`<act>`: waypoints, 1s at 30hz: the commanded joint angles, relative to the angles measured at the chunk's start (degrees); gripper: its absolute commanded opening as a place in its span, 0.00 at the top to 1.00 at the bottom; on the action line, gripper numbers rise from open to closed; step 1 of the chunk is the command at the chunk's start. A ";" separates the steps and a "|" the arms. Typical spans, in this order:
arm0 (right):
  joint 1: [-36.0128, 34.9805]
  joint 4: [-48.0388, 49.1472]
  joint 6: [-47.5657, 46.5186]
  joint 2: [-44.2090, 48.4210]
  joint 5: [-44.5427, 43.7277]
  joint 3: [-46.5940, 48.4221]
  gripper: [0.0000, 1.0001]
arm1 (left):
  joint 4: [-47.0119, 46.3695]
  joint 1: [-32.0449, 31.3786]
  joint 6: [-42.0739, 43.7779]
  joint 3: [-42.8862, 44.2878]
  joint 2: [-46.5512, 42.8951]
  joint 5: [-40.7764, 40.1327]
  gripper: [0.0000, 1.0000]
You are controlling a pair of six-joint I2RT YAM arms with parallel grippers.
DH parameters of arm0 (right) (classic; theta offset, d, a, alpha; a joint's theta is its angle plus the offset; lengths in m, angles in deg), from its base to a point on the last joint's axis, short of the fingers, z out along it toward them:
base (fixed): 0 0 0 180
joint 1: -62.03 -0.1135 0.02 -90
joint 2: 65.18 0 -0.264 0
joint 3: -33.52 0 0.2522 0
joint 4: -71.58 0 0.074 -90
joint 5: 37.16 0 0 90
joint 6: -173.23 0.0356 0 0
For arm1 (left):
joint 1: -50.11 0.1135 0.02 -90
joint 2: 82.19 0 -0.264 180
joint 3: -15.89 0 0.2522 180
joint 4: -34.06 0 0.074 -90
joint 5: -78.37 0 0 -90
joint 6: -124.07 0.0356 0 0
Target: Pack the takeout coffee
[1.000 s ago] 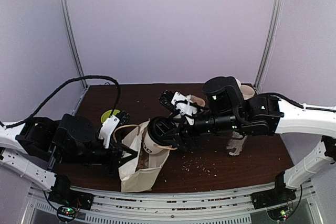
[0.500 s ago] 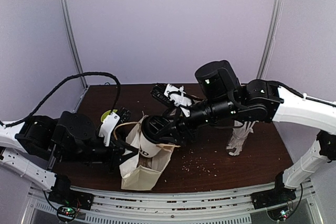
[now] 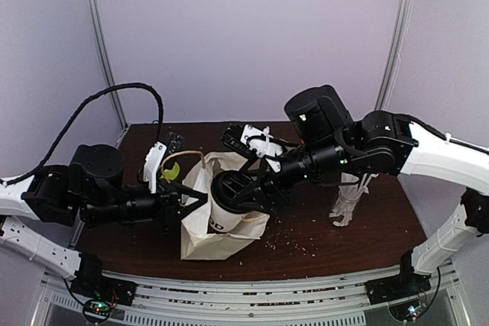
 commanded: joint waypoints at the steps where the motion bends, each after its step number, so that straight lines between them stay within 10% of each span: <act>1: -0.12 -0.49 -0.30 -0.37 -5.32 -1.23 0.58 | -10.74 2.09 1.00 -2.90 -3.36 3.91 1.00; 14: -0.43 -4.84 -0.10 0.23 -0.75 1.52 0.57 | -11.36 5.48 2.11 -3.64 -1.99 7.57 1.00; 30: -0.94 9.64 -0.48 -2.82 -19.53 -7.20 0.59 | -12.40 5.93 1.59 -5.07 -2.23 14.62 1.00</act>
